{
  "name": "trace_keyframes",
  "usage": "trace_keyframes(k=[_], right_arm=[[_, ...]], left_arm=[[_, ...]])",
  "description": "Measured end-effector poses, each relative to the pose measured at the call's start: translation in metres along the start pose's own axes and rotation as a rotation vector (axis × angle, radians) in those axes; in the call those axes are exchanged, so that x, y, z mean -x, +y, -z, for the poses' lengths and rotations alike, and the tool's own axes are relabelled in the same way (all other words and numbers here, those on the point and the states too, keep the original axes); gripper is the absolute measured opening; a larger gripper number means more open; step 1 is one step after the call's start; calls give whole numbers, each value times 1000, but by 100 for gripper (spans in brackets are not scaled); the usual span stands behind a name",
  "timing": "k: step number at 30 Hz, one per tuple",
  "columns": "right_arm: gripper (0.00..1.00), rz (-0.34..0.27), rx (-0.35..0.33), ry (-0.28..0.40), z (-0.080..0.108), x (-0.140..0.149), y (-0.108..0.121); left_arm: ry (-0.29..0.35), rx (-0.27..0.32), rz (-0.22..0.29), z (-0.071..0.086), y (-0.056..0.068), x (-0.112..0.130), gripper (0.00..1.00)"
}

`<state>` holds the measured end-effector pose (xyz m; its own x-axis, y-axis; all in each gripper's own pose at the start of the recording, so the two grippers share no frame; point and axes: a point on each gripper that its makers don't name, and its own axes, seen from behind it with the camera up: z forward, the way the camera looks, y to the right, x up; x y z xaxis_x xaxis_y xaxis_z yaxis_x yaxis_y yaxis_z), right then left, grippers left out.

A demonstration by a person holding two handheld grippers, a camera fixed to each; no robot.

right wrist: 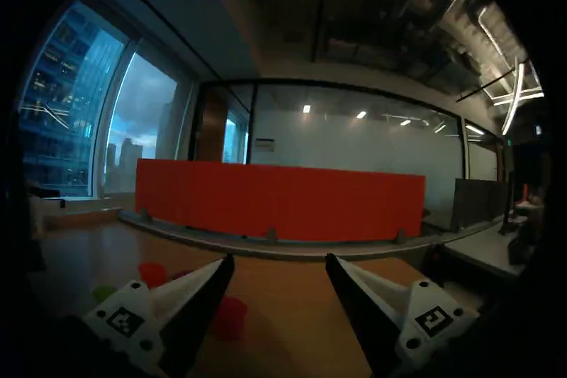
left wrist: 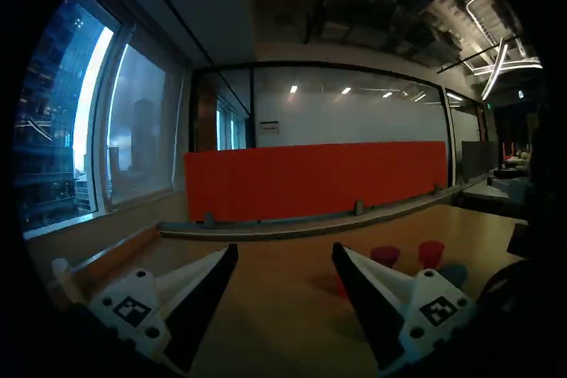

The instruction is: Pour water

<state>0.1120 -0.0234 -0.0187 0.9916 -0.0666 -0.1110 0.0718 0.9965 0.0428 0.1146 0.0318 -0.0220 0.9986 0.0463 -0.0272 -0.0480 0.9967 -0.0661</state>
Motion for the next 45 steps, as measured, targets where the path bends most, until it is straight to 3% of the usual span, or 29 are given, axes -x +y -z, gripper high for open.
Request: trace_keyframes(k=[3, 9, 26, 33, 39, 45], right_arm=[[100, -11, 25, 21, 1, -7, 2], [100, -25, 57, 27, 0, -10, 6], [100, -75, 85, -23, 1, 17, 11], [100, -69, 98, -44, 0, 27, 13], [100, -65, 89, -60, 0, 31, 4], [100, -68, 78, -61, -1, 29, -5]], left_arm=[[12, -8, 27, 0, -3, -4, 99], [14, -24, 32, -1, -8, 1, 99], [-1, -72, 2, -11, -13, 45, 100], [-12, -85, 8, -12, -17, 69, 99], [-7, -91, 21, -14, -24, 82, 99], [-10, -94, 3, -17, -29, 91, 99]])
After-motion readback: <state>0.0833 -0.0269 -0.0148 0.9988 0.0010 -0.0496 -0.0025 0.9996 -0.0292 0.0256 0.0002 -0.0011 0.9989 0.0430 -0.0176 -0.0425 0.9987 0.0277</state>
